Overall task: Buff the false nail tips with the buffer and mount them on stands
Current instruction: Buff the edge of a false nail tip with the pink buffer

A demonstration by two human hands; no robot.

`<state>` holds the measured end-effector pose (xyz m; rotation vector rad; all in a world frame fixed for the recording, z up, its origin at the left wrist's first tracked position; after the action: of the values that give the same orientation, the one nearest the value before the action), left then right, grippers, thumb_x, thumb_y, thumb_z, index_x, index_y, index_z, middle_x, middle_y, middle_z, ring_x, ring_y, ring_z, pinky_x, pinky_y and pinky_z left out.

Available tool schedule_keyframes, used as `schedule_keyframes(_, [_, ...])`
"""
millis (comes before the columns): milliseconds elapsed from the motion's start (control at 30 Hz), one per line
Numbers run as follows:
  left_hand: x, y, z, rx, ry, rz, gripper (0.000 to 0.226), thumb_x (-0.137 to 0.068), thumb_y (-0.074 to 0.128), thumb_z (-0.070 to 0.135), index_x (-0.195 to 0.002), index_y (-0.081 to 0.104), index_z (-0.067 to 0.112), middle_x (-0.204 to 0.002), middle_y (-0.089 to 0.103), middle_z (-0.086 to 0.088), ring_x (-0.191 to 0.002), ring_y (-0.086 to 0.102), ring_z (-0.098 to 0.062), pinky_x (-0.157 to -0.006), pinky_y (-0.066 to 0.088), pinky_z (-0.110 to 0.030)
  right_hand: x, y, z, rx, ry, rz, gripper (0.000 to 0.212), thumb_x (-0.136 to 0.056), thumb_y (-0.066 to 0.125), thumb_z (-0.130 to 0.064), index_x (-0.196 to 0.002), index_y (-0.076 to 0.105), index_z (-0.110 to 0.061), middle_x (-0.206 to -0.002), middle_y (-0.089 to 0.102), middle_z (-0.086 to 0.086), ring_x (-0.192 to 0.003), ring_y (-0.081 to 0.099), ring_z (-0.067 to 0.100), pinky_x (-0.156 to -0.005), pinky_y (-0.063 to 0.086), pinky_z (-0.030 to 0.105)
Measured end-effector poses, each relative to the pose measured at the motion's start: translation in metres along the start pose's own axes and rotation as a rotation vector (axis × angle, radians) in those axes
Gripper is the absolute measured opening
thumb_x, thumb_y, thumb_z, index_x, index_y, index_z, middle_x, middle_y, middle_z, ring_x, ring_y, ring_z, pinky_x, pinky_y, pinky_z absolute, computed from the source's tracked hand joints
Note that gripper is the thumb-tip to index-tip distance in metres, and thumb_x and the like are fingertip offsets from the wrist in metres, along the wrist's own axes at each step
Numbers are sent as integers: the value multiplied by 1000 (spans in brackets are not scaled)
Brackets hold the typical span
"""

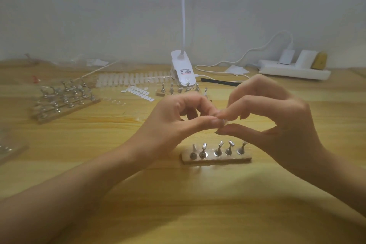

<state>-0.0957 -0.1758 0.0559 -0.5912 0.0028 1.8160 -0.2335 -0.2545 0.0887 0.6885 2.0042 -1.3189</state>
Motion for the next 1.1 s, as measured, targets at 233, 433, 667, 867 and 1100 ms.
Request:
schedule_keyframes(233, [-9, -8, 23, -128, -28, -153, 36, -85, 54, 62, -97, 64, 30, -84, 66, 21, -70, 58, 4, -59, 40, -5, -2, -7, -2, -20, 67, -47, 21, -75, 84, -27, -84, 74, -11, -89, 65, -1, -81, 62, 16, -67, 52, 28])
schedule_keyframes(433, [19, -7, -17, -348, -233, -278, 72, -68, 87, 33, -124, 45, 47, -104, 65, 21, -95, 61, -4, -64, 42, -7, 13, 11, 11, 89, 162, -235, 24, -69, 85, -39, -81, 74, -22, -87, 69, -8, -86, 66, 21, -73, 51, 42])
schedule_keyframes(667, [34, 3, -25, -231, -135, -8, 52, -81, 77, 11, -120, 54, 36, -90, 69, 12, -75, 61, -14, -75, 55, -30, 18, 28, 11, 153, 146, -293, 25, -67, 87, -35, -81, 71, -23, -84, 63, -16, -76, 41, 0, -67, 35, 25])
schedule_keyframes(867, [29, 7, -25, -207, -145, -4, 55, -81, 79, 12, -122, 51, 37, -83, 68, 13, -76, 59, -10, -77, 55, -31, 16, 28, 10, 166, 157, -259, 25, -70, 87, -38, -80, 70, -23, -84, 64, -17, -76, 42, 3, -68, 34, 24])
schedule_keyframes(1100, [26, 10, -28, -184, -161, 24, 54, -80, 82, 17, -119, 50, 37, -75, 65, 9, -83, 65, -16, -84, 54, -47, 17, 33, 12, 175, 172, -264, 23, -70, 75, -45, -80, 70, -25, -82, 57, -25, -73, 37, 6, -78, 35, 24])
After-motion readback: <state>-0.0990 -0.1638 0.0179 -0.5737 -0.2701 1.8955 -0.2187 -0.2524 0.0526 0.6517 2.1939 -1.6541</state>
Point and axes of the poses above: each hand's wrist, its own x-axis away from the middle knuckle, its own y-axis out of the palm, z = x × y, the point moved 5 cm from there along -x, towards the middle knuckle
